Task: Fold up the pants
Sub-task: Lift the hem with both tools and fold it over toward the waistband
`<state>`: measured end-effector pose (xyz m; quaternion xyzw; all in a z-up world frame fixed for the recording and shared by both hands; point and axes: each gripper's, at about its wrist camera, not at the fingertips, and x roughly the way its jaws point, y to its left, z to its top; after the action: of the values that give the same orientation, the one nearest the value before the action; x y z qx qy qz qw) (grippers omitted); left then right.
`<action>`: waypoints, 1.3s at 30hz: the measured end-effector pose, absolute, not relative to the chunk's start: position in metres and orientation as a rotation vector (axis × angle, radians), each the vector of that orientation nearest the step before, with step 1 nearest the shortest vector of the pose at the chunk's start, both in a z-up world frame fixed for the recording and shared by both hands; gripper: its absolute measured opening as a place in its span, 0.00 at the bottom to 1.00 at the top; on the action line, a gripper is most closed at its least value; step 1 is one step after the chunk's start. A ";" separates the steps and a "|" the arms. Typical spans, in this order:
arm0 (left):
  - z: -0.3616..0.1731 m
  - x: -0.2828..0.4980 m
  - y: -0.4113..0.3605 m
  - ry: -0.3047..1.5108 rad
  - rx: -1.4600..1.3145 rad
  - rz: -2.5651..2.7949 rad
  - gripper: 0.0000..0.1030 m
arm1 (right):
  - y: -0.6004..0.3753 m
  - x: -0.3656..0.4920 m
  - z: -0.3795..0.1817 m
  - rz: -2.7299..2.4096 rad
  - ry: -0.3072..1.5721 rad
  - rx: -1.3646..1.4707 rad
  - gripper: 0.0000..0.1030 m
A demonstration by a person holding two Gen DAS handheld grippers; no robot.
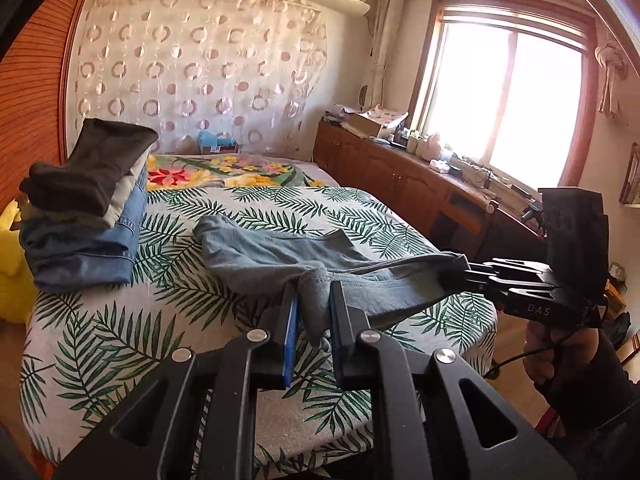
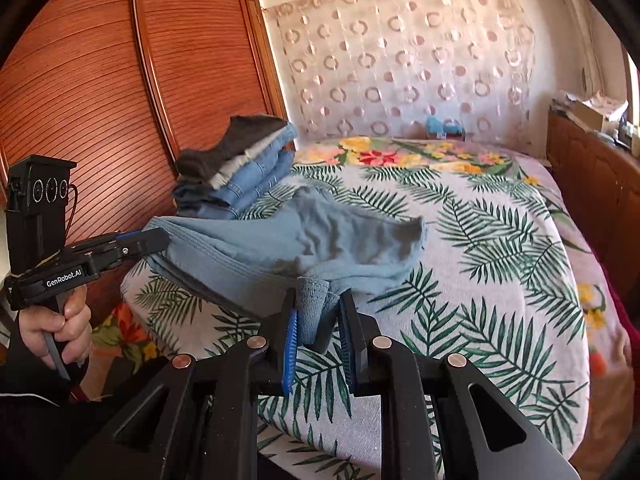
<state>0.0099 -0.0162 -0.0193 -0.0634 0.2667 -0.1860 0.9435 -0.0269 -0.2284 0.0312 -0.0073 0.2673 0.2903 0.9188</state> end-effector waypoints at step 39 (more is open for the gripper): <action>-0.058 0.043 -0.015 0.644 -0.128 -0.351 0.15 | -0.213 0.016 0.003 0.571 0.584 -0.026 0.18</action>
<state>0.0426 -0.0155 -0.0582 -0.0626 0.3144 -0.1716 0.9315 0.0159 -0.2132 0.0034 -0.0124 0.2841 0.2778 0.9176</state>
